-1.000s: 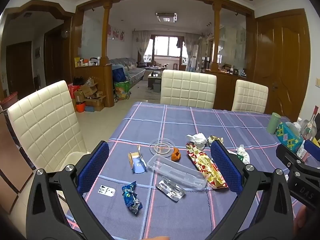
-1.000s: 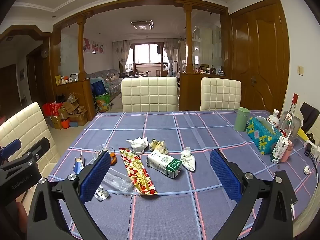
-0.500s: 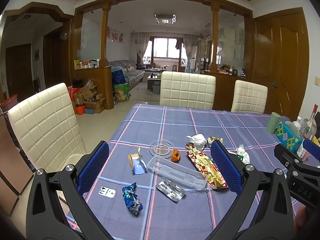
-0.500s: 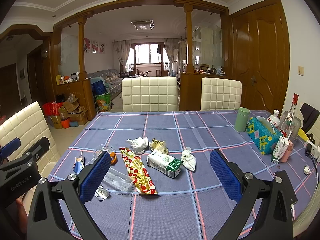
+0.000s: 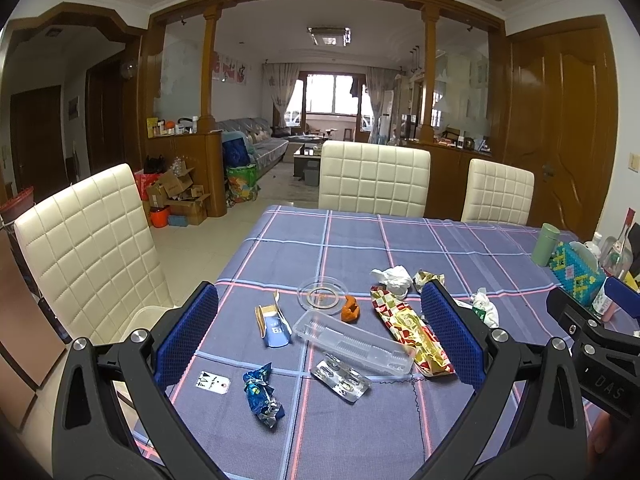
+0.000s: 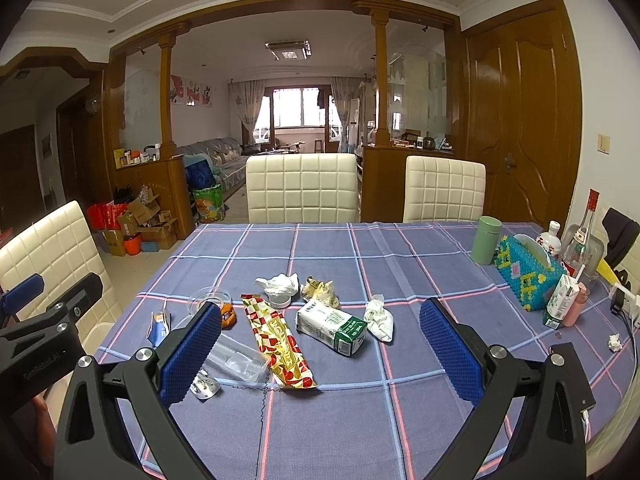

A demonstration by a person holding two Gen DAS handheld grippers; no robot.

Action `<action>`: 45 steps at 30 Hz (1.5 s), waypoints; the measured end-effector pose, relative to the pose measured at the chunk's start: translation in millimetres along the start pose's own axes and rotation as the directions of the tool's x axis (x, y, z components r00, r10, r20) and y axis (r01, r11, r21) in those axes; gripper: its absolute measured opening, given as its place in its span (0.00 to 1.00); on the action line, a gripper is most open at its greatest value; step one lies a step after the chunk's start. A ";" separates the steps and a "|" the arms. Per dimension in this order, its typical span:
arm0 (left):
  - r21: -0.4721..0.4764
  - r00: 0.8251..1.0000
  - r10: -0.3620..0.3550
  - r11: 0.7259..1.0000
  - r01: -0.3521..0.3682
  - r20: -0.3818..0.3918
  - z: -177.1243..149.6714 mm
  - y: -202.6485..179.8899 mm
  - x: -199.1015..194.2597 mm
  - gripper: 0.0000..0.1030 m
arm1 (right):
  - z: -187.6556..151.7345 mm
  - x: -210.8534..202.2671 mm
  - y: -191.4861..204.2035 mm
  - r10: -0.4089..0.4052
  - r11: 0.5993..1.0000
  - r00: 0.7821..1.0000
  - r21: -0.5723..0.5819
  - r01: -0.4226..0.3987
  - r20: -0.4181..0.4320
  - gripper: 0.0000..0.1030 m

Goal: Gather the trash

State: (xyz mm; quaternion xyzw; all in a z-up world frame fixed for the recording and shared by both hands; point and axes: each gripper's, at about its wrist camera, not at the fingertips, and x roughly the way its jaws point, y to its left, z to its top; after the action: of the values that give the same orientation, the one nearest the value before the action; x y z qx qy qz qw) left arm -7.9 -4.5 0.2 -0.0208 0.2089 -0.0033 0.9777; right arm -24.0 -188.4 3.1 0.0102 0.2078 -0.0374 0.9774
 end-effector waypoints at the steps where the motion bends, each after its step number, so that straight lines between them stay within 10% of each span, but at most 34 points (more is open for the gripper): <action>1: 0.001 1.000 0.000 1.000 0.000 0.000 -0.2 -0.2 -0.5 0.97 | 0.0 -0.1 -0.3 0.001 1.000 1.000 0.002 -0.001 -0.001 0.94; 45: -0.001 1.000 0.002 1.000 -0.002 -0.007 -2.3 -3.0 6.5 0.97 | 0.7 -0.4 -0.7 0.001 1.000 1.000 0.001 -0.001 -0.004 0.94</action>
State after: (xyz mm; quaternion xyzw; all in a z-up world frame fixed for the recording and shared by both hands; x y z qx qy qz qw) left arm -2.9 -7.7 -4.4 -0.0209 0.2123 -0.0022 0.9770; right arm -24.1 -189.0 3.9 0.0108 0.2099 -0.0370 0.9770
